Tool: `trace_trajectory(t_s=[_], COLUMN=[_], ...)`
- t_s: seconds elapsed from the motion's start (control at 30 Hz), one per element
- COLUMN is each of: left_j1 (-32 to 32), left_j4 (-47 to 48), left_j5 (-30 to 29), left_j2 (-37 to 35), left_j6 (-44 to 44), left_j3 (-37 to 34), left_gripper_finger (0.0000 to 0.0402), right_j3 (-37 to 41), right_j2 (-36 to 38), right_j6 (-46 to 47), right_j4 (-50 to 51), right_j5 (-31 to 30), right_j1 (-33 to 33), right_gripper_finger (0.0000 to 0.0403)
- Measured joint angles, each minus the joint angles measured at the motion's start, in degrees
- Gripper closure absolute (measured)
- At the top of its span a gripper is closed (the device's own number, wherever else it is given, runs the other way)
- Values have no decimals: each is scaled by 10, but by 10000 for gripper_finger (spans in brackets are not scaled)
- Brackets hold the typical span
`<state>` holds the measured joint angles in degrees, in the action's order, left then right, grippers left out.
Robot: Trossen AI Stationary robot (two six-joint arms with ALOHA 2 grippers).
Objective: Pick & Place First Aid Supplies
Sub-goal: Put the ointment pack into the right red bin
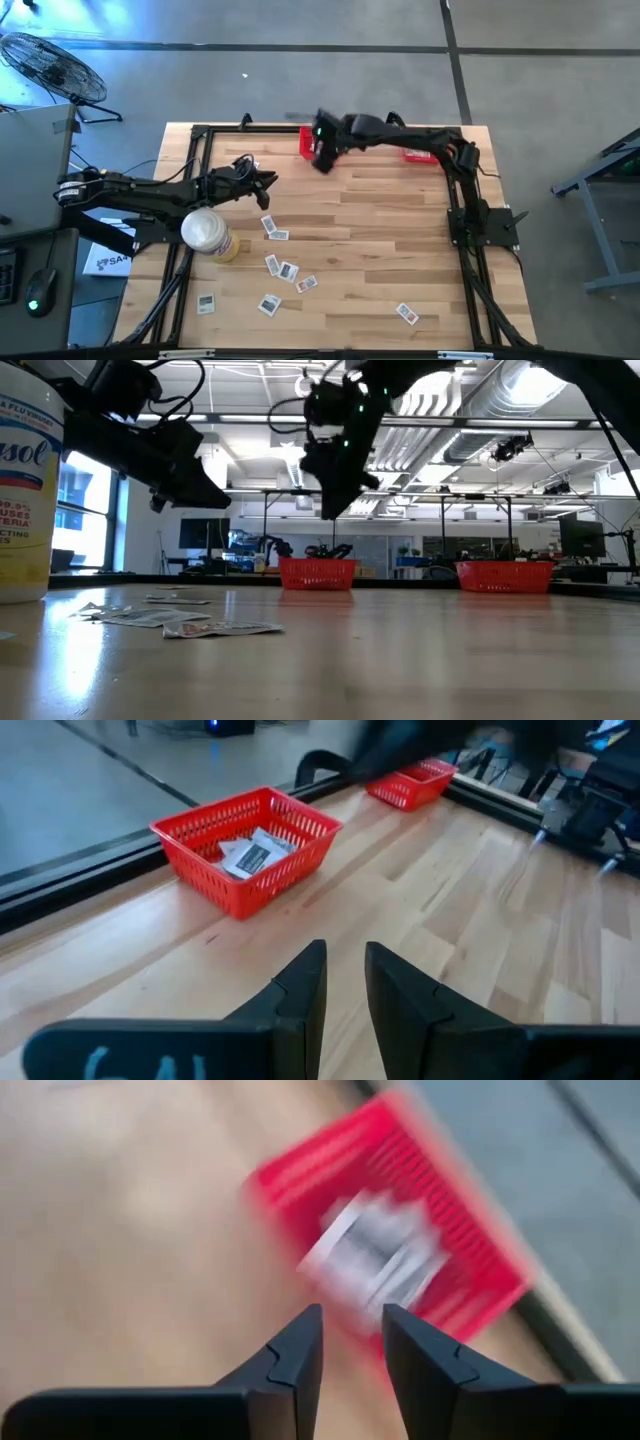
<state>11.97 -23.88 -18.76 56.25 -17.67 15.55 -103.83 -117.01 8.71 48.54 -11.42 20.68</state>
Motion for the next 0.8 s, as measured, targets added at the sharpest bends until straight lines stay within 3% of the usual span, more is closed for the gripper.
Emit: trace_trajectory(t_s=[0.13,0.33,0.6,0.8], left_j1=[0,0,0,0], left_j4=[3,-3,0,0], left_j5=[7,3,19,19], left_j2=[0,0,0,0], left_j6=[0,-2,-3,-11], left_j3=[0,0,0,0], left_gripper_finger=[331,331,331,331], right_j3=[-9,23,105,177], right_j2=[17,22,21,21], right_j6=[20,180,387,624], right_j4=[141,261,260,234], right_j5=[26,145,232,340], right_j1=[-85,-216,-354,-441], right_gripper_finger=[314,298,227,188])
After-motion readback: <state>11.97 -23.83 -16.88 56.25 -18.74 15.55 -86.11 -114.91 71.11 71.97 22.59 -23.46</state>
